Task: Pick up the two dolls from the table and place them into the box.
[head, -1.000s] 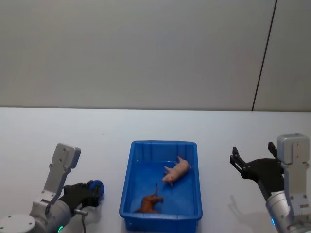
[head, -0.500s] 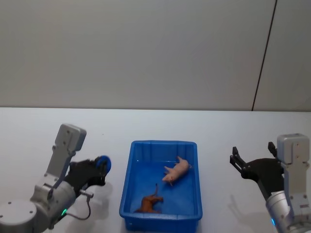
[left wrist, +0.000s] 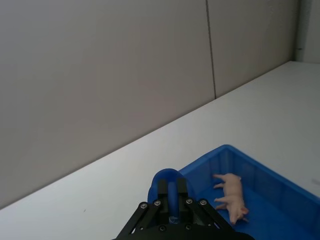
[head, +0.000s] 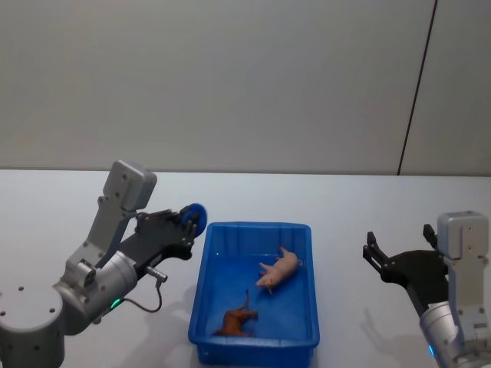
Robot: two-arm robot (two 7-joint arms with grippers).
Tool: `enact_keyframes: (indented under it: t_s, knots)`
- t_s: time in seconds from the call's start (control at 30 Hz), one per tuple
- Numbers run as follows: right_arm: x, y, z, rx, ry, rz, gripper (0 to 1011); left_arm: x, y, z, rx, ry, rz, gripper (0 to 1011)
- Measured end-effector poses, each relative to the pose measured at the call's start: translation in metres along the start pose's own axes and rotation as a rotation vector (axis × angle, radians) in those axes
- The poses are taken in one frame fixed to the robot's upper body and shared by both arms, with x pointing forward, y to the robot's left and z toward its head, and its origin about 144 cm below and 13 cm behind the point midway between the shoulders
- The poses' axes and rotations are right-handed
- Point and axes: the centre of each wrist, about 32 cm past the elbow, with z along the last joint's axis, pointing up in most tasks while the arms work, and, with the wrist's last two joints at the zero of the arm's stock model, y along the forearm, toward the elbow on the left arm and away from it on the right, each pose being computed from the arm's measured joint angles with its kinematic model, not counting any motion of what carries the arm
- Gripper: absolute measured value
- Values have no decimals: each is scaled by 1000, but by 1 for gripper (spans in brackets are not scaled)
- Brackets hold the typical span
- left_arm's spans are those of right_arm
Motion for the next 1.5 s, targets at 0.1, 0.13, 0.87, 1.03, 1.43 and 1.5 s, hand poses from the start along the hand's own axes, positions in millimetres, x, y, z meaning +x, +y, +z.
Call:
enact_keyframes:
  t_s: [0.1,0.13,0.87,1.03,1.43,1.5]
  knots:
    - [0,0,0,0,0,0,1001,0,-3,5,-28,-15,-37,94]
    - [0,0,0,0,0,0,1001,1,-5,8,-42,-22,-59,94]
    - [0,0,0,0,0,0,1001,5,-35,19,-166,-79,-368,556]
    - [0,0,0,0,0,0,1001,4,-42,20,-184,-88,-422,733]
    - [0,0,0,0,0,0,1001,4,-49,21,-205,-98,-484,1001]
    - [0,0,0,0,0,0,1001,4,-50,22,-207,-99,-490,1001]
